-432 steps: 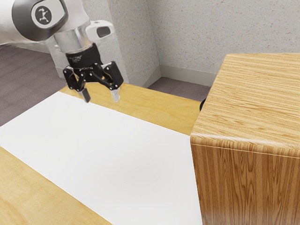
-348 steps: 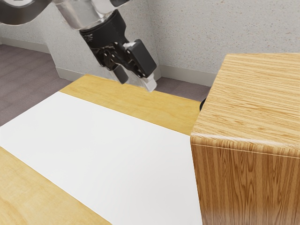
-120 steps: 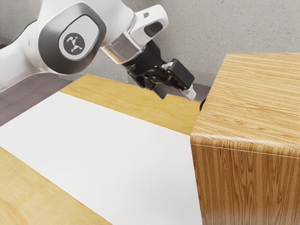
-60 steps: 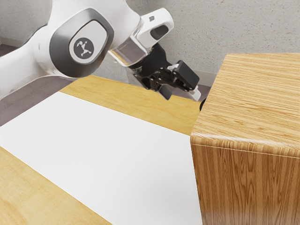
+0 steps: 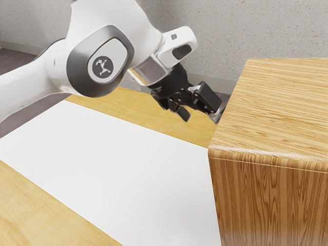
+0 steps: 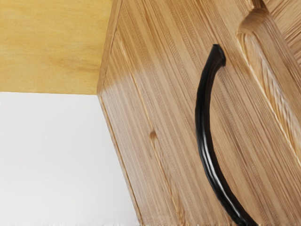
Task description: Pull the drawer handle with one arm to open the drawer
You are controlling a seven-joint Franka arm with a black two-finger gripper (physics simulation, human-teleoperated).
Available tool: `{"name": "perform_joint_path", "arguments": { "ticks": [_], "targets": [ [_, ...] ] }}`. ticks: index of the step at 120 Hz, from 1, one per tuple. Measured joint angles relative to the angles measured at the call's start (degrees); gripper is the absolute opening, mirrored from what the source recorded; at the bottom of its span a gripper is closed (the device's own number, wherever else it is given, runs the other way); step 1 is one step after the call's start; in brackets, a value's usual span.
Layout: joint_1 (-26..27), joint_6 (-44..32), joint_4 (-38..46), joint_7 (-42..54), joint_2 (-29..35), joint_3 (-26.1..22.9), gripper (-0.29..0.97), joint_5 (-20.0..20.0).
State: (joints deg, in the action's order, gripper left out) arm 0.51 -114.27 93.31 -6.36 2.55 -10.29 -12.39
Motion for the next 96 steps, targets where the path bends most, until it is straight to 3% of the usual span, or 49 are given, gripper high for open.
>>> {"name": "perform_joint_path", "arguments": {
  "ticks": [31, 62, 96],
  "targets": [
    [-0.6, -0.2, -0.5, 0.1, 0.8, 0.1, 0.68, 0.4],
    [0.1, -1.0, -2.1, 0.2, -0.2, 0.2, 0.68, -3.2],
    [-1.6, -2.4, -0.9, 0.3, -1.4, 0.2, 0.68, -3.3]
  ]
}}
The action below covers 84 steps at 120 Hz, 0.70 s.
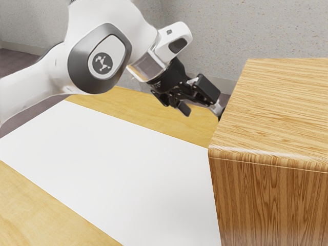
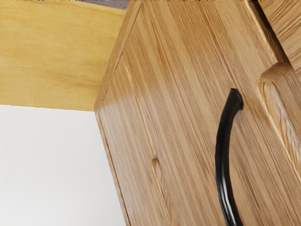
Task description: Pull the drawer handle with one arm to open the drawer
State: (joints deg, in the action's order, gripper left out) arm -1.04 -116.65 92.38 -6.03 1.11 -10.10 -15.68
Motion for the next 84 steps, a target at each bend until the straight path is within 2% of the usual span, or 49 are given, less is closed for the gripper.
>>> {"name": "perform_joint_path", "arguments": {
  "ticks": [21, 37, 84],
  "targets": [
    [-0.6, -1.2, -0.2, 0.0, -1.1, 0.0, 0.68, 0.1],
    [-3.2, -1.8, -0.2, 0.1, -1.5, -2.3, 0.68, 0.1],
    [-4.9, -2.3, -0.2, 0.2, -0.8, -2.8, 0.68, 0.1]
  ]
}}
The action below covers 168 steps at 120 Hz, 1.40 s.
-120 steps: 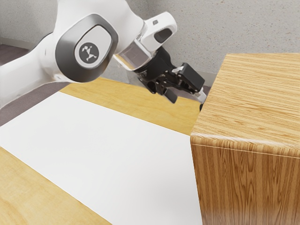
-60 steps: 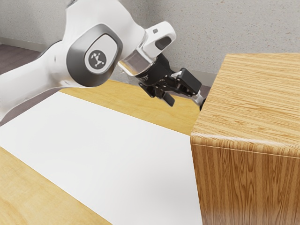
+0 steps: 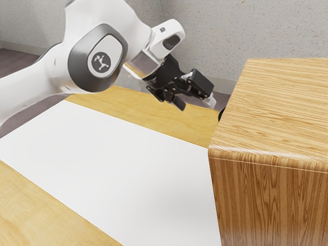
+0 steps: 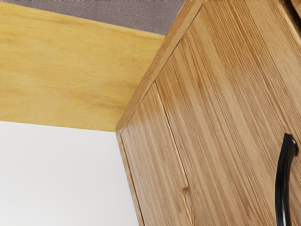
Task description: Pull the drawer handle with one arm to open the drawer
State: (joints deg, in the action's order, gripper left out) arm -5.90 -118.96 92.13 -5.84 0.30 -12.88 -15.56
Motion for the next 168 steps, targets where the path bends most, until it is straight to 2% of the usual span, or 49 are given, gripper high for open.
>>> {"name": "perform_joint_path", "arguments": {
  "ticks": [28, 63, 89, 168],
  "targets": [
    [-1.3, 0.0, -0.2, 0.1, 0.8, -1.6, 0.68, 0.0],
    [2.5, 0.0, -0.1, 0.2, 0.3, -1.6, 0.68, 0.1],
    [0.1, -0.1, 0.1, 0.2, 0.2, -2.3, 0.68, 0.1],
    [-2.2, -0.3, -0.2, 0.0, 0.1, -3.9, 0.68, 1.6]
  ]
}}
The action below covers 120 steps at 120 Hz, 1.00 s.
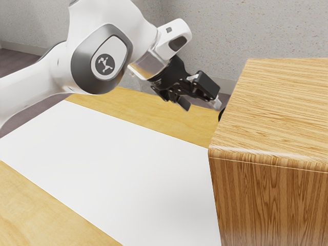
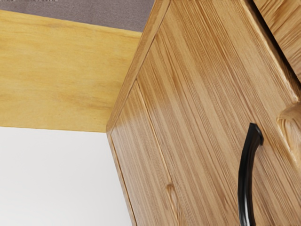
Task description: Pull the drawer handle with one arm to open the drawer
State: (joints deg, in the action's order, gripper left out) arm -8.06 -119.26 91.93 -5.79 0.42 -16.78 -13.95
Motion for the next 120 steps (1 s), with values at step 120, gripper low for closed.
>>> {"name": "perform_joint_path", "arguments": {
  "ticks": [120],
  "targets": [
    [3.5, 0.1, 1.3, 0.0, -0.4, 1.5, 0.68, 0.4]
  ]
}}
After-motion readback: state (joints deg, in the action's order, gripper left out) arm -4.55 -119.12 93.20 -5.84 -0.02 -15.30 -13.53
